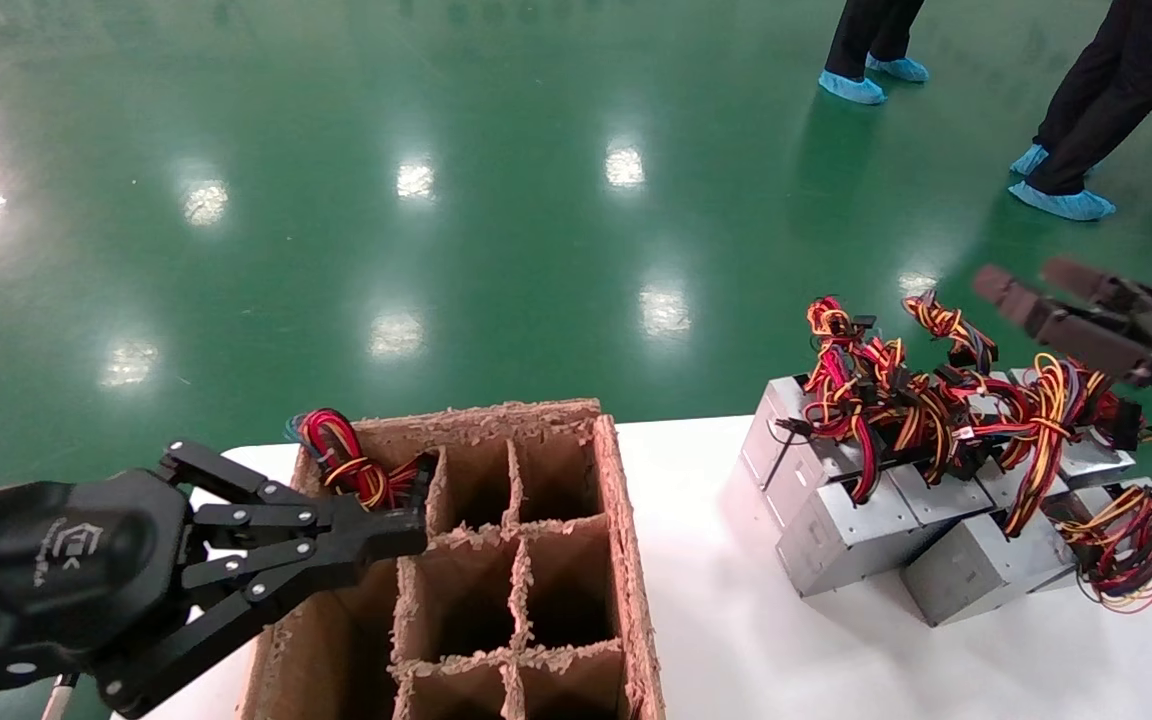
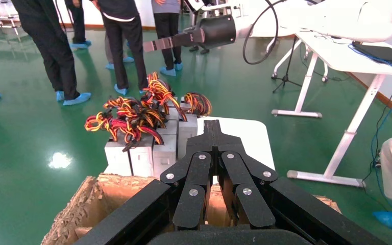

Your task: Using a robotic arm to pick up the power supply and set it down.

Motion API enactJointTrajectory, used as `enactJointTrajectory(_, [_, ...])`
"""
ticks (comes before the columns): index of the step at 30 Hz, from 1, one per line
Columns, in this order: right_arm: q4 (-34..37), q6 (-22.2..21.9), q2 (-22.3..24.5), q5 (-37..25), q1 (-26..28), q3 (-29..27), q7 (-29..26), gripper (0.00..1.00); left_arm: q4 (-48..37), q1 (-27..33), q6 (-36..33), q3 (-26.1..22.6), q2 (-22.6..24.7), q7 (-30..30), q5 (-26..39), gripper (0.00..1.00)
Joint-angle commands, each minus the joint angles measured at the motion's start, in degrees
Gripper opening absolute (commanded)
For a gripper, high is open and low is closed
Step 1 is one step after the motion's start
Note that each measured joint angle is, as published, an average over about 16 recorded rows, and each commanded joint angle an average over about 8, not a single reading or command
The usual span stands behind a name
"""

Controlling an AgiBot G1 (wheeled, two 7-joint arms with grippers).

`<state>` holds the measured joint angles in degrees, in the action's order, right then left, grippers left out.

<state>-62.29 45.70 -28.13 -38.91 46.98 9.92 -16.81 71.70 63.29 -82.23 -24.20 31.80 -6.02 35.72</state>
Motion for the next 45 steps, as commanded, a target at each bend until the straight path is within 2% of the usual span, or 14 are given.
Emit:
enactJointTrajectory(1, [-0.5,1.2,-0.2,-0.2,0.5,0.3,0.1,1.00,0.0,0.0,0.0,0.0,0.0,0.0,0.0,0.62])
enactJointTrajectory(4, [-1.1,3.4,-0.6,-0.4,1.3,0.6,0.4,1.00,0.0,0.0,0.0,0.0,0.0,0.0,0.0,0.97])
enactJointTrajectory(5, [-1.3,4.1,-0.7,-0.4,1.6,0.7,0.5,1.00,0.0,0.0,0.0,0.0,0.0,0.0,0.0,1.00])
enactJointTrajectory(45, [-9.7,34.3,-5.9,-2.5,12.5,5.2,5.2,1.00,0.0,0.0,0.0,0.0,0.0,0.0,0.0,1.00])
